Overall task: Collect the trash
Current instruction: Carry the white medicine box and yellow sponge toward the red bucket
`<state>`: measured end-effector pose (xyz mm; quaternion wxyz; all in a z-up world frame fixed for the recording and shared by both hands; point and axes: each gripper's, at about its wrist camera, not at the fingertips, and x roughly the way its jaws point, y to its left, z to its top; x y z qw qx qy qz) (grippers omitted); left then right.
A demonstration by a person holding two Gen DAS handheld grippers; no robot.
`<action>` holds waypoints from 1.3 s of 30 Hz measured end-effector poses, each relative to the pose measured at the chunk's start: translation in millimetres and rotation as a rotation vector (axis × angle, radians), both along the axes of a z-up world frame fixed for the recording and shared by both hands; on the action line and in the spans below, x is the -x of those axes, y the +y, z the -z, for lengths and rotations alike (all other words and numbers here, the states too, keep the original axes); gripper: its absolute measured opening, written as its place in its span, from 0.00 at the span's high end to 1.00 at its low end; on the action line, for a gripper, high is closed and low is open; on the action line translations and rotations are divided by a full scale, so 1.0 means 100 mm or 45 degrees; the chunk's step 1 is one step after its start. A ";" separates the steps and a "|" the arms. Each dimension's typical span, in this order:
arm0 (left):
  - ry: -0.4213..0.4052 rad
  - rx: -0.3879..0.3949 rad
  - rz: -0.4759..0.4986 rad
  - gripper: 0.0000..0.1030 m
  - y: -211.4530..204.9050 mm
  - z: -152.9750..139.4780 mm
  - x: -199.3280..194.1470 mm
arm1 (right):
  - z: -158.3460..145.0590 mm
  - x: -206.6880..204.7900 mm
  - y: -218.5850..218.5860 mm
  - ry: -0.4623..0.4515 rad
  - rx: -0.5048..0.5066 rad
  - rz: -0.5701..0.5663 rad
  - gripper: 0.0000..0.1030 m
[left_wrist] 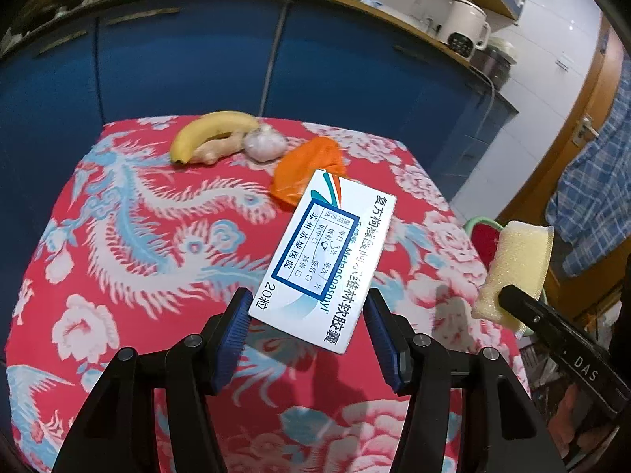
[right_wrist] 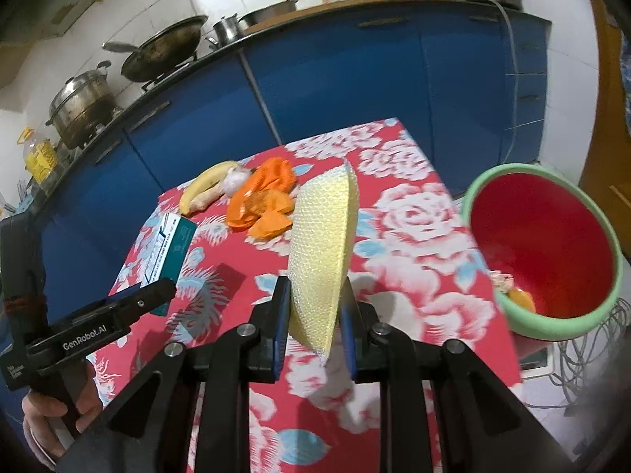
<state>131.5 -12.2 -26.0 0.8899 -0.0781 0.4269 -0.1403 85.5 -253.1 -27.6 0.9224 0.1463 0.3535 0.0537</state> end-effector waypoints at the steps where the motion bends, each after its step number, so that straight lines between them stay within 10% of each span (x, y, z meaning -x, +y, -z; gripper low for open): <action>1: -0.002 0.000 0.011 0.43 -0.03 -0.01 0.01 | -0.01 0.03 -0.04 -0.005 0.001 0.011 0.75; 39: -0.011 -0.082 0.449 0.43 -1.83 -0.18 -0.12 | 0.24 0.33 -1.68 0.044 -0.084 0.433 0.73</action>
